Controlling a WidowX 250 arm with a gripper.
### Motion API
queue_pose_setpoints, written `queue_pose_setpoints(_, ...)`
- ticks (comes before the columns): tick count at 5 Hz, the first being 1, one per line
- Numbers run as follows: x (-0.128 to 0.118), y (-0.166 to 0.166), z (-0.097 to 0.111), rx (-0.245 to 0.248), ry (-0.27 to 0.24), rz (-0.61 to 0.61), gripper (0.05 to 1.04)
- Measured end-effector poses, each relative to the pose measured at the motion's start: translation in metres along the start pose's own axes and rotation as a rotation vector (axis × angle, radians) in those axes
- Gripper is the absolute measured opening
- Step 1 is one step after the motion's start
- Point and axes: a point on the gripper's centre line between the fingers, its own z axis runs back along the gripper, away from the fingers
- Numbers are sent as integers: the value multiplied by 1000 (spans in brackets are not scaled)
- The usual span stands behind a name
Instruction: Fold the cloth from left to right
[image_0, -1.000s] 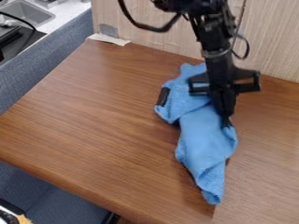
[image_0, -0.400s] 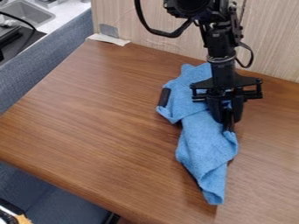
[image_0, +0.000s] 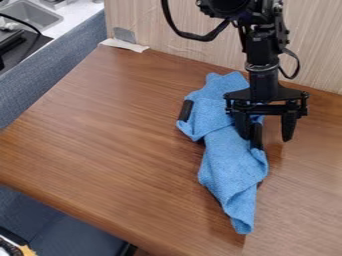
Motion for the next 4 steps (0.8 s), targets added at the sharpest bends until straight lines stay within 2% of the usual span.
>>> queue_pose_setpoints(1,2,-8,12,-6,-42,-49,999)
queue_pose_setpoints(2,-1,-14,23,12,-56,-97,999)
queue_pose_setpoints(3,-1,-23,50,3,-94,-153,999)
queue_pose_setpoints(4,-1,-25,83,-18,-161,-188,999)
